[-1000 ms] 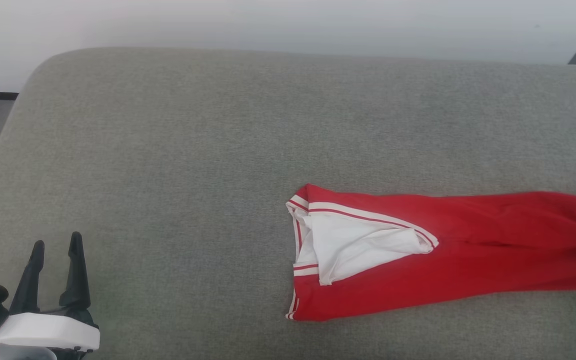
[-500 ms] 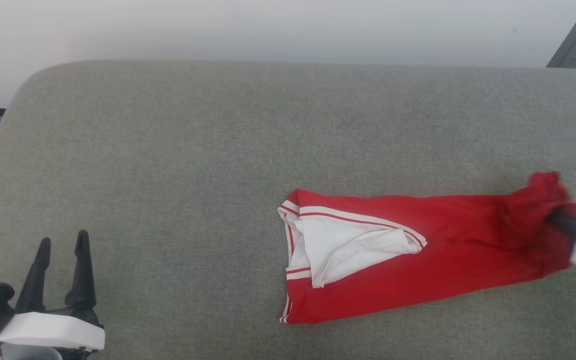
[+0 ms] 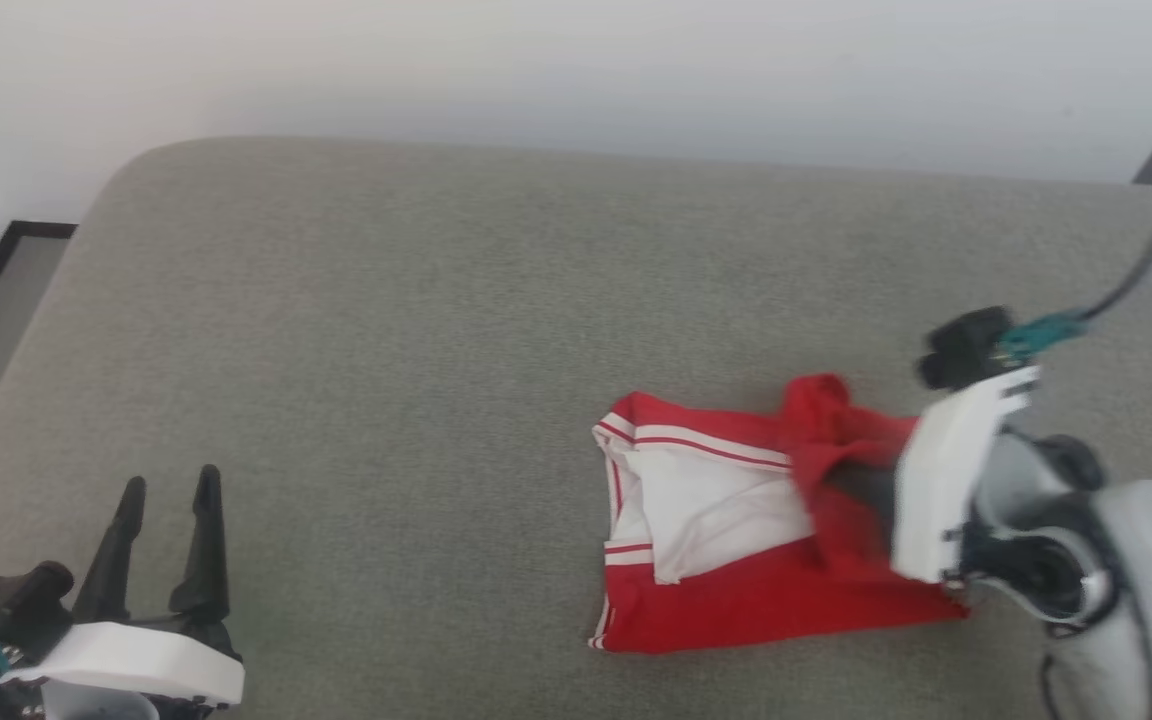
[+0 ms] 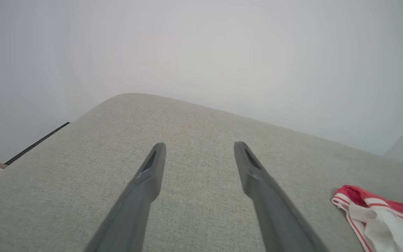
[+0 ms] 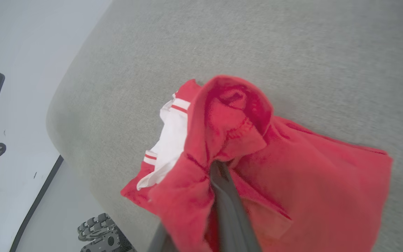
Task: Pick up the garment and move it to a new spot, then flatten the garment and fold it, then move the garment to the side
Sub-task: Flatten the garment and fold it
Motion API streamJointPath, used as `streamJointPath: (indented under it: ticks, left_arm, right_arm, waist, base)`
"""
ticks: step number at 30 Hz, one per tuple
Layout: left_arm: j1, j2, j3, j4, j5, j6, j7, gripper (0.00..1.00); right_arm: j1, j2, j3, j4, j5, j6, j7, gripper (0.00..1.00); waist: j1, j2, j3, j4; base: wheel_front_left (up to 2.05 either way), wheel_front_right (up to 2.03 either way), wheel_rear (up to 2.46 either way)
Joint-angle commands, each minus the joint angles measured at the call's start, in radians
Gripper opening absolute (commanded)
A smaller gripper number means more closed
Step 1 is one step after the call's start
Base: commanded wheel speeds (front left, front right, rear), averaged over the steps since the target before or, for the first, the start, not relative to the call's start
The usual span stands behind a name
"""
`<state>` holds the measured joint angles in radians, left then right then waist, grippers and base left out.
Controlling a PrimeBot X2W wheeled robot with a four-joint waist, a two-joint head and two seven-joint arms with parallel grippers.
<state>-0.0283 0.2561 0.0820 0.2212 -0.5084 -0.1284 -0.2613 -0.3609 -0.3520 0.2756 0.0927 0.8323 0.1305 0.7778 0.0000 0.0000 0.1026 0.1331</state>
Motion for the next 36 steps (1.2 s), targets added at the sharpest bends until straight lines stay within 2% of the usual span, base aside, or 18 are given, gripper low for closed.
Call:
streamJointPath:
  ticks: [1,10,11,13,14,15,21,25,36]
  left_arm:
    - [-0.014,0.003,-0.005,0.000,-0.011,-0.003,-0.004,1.00]
    - [-0.031,0.006,-0.042,0.017,-0.020,-0.003,-0.004,1.00]
    - [-0.033,0.006,-0.045,0.018,-0.021,-0.003,-0.004,1.00]
    - [-0.035,0.007,-0.047,0.020,-0.022,-0.003,-0.004,1.00]
    - [-0.035,0.007,-0.046,0.020,-0.024,-0.003,-0.004,1.00]
    - [-0.034,0.007,-0.044,0.020,-0.025,-0.003,-0.004,1.00]
    - [-0.016,0.011,-0.027,0.009,-0.023,-0.003,-0.004,1.00]
    - [0.003,0.013,-0.010,-0.004,-0.018,-0.003,-0.004,1.00]
    - [0.051,0.032,0.031,-0.022,-0.004,-0.003,-0.004,1.00]
  right_arm:
    - [-0.017,0.009,0.019,0.013,0.006,0.000,-0.014,0.00]
    - [-0.105,0.082,0.195,0.184,0.020,0.000,-0.111,0.00]
    - [-0.116,0.080,0.211,0.200,0.015,0.000,-0.119,0.04]
    - [-0.130,0.079,0.235,0.229,0.016,0.000,-0.146,0.64]
    - [-0.135,0.077,0.248,0.241,0.018,0.000,-0.155,0.97]
    - [-0.140,0.077,0.261,0.252,0.025,0.000,-0.164,1.00]
    - [-0.162,0.057,0.300,0.257,0.053,0.000,-0.208,1.00]
    - [-0.172,0.017,0.303,0.227,0.069,0.000,-0.263,1.00]
    - [-0.111,-0.119,0.198,0.166,0.057,0.000,-0.438,1.00]
  waist:
    - [0.0000,0.0000,-0.005,0.014]
    - [0.0000,0.0000,-0.011,0.076]
    - [0.0000,0.0000,-0.011,0.080]
    - [0.0000,0.0000,-0.013,0.084]
    - [0.0000,0.0000,-0.014,0.085]
    - [0.0000,0.0000,-0.015,0.085]
    - [0.0000,0.0000,-0.023,0.068]
    - [0.0000,0.0000,-0.029,0.044]
    - [0.0000,0.0000,-0.065,-0.048]
  base:
    - [0.00,0.00,0.00]
    - [0.00,0.00,0.00]
    - [0.00,0.00,0.00]
    - [0.00,0.00,0.00]
    - [0.00,0.00,0.00]
    - [0.00,0.00,0.00]
    - [0.00,0.00,0.00]
    - [0.00,0.00,0.00]
    - [0.00,0.00,0.00]
